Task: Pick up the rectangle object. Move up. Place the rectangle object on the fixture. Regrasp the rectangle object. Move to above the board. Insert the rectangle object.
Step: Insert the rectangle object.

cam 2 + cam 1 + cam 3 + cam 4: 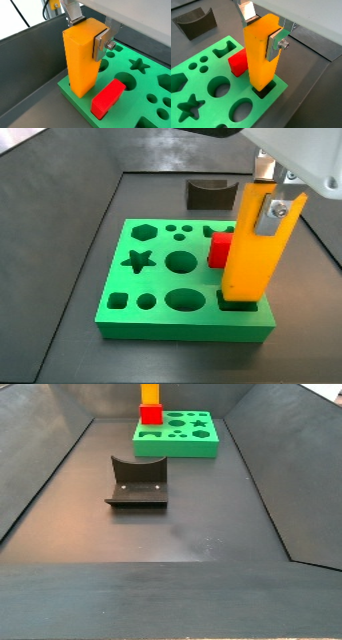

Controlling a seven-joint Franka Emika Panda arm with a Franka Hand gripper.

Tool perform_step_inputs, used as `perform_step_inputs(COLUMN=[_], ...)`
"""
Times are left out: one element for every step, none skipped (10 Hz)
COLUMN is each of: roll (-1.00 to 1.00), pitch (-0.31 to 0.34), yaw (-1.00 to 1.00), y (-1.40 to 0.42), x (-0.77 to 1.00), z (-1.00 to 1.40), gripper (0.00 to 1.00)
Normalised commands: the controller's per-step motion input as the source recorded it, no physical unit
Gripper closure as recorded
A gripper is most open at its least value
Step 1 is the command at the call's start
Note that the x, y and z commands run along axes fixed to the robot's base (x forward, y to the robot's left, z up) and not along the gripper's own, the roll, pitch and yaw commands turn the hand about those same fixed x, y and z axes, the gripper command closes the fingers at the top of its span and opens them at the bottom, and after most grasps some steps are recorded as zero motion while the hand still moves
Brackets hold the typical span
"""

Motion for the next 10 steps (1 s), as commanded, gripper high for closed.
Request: perform_step_inputs(roll=[0.00,0.00,0.00,-0.02,-0.03,-0.01,0.03,0.18,0.26,0.32], pitch=[0.000,0.000,0.000,0.000,0.000,0.000,0.000,-0.010,-0.036,-0.029], yaw=[0.06,0.12,0.17,0.09,0.08,0.07,0.12,0.07,0.01,0.00], y=[-0.22,-0.11,-0.14,-0.21,-0.24,-0.22,-0.06,0.00,0.01,0.08], x=[0.00,-0.07,-0.13,-0.03,-0.01,0.00,0.13,0.15,0.19,0.17], z=[-0.32,-0.34,-0.34,-0.34,-0.34,-0.44,-0.59,-0.69,-0.74,-0.65], gripper=[1.00,1.00,1.00,1.00,1.00,1.00,1.00,1.00,1.00,1.00])
